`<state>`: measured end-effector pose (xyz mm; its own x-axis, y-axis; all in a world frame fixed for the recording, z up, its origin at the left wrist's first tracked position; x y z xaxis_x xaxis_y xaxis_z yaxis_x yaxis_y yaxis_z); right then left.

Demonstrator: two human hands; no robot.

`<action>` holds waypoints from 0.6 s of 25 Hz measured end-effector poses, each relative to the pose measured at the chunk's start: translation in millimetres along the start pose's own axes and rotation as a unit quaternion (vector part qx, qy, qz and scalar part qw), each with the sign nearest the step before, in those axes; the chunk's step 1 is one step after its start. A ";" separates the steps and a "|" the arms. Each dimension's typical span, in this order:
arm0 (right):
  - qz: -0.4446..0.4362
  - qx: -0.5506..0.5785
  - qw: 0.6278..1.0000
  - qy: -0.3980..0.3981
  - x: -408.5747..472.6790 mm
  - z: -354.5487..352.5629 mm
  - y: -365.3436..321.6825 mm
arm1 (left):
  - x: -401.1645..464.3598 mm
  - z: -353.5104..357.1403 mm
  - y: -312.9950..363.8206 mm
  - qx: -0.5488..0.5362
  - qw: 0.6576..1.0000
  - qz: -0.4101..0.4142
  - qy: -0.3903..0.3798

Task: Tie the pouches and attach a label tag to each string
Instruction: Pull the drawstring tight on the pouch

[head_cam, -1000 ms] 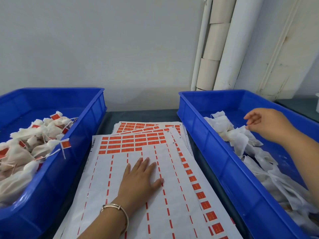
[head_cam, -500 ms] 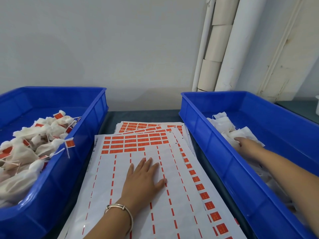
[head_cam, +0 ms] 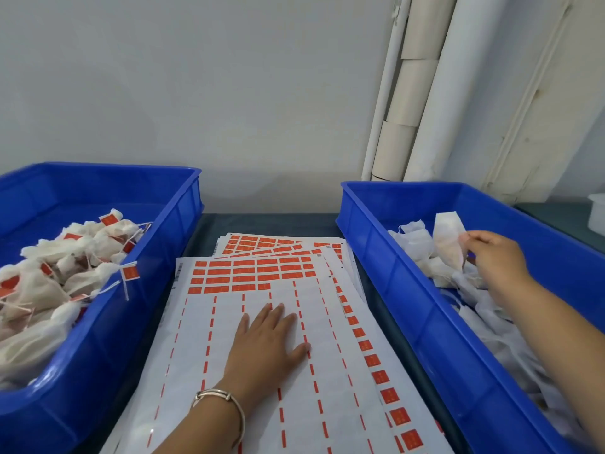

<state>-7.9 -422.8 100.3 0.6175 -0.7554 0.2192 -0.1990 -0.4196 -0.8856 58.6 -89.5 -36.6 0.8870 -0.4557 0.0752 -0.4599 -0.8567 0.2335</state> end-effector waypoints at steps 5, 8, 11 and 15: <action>-0.039 0.150 0.988 -0.018 -20.0 1.5 -56.0 | 1.4 0.1 0.9 -0.009 1.000 -0.006 0.001; -0.005 0.247 0.963 -0.105 -45.6 21.8 -87.3 | 3.3 -10.7 0.8 -0.054 0.998 -0.009 -0.035; 0.046 0.321 0.921 -0.213 -76.2 58.2 -111.6 | 21.5 -49.1 0.1 -0.214 0.973 -0.031 -0.084; 0.085 0.326 0.902 -0.270 -112.9 113.8 -113.7 | 33.7 -103.9 -12.6 -0.711 0.686 -0.081 -0.129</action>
<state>31.6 -232.5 129.7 0.9362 -0.3510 -0.0175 0.0556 0.1969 -0.9788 98.6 -68.9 63.8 0.8006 -0.5666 -0.1950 0.3127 0.1174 0.9426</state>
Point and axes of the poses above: each hand's wrist, its own x-axis towards the middle knuckle, its own z-axis out of the palm, y = z × x, the point moved 1 cm from there along x, towards the middle knuckle, and after that the axes turned 2 degrees about -z, right-handed, at the moved point
